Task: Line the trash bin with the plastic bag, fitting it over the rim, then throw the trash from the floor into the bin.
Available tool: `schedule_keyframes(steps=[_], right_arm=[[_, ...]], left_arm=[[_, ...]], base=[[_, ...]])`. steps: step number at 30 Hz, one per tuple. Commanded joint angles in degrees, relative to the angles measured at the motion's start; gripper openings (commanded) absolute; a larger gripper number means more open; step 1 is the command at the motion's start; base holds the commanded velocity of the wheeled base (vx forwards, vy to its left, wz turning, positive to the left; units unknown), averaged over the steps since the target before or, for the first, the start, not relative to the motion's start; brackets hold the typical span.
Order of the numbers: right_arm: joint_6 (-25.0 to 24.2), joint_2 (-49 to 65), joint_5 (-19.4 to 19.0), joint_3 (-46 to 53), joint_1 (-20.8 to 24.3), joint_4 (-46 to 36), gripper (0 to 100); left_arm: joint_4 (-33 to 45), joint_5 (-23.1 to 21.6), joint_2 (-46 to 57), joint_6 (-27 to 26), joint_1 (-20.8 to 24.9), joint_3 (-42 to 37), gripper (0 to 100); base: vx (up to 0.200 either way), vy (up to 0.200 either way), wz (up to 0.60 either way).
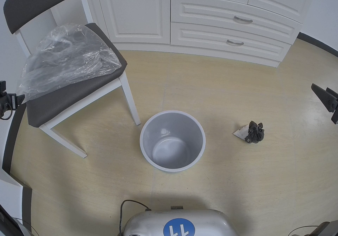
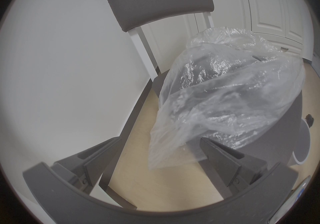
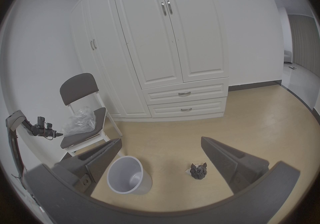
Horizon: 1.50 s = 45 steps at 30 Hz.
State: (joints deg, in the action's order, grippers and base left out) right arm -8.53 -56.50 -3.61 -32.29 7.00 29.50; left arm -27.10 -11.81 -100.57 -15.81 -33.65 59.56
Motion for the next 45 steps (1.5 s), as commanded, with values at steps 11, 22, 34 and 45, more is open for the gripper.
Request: schedule_keyframes(steps=[11, 22, 34, 45], right_arm=[[0.0, 0.3, 0.1, -0.1, -0.2, 0.2, 100], [0.0, 0.7, 0.1, -0.1, -0.2, 0.5, 100], [0.1, 0.5, 0.1, 0.0, -0.1, 0.5, 100], [0.1, 0.2, 0.1, 0.0, 0.3, 0.5, 100]], left_arm=[[-12.5, 0.3, -6.0, 5.7, 3.1, 1.9, 100], [-36.9, 0.0, -7.7, 7.8, 3.3, -9.0, 100], [-54.8, 0.6, -7.0, 7.3, 3.3, -19.0, 100], [-60.9, 1.2, -5.1, 2.5, 3.8, -25.6, 100]], base=[[0.000, 0.000, 0.00], [0.000, 0.000, 0.00], [0.000, 0.000, 0.00], [0.000, 0.000, 0.00]])
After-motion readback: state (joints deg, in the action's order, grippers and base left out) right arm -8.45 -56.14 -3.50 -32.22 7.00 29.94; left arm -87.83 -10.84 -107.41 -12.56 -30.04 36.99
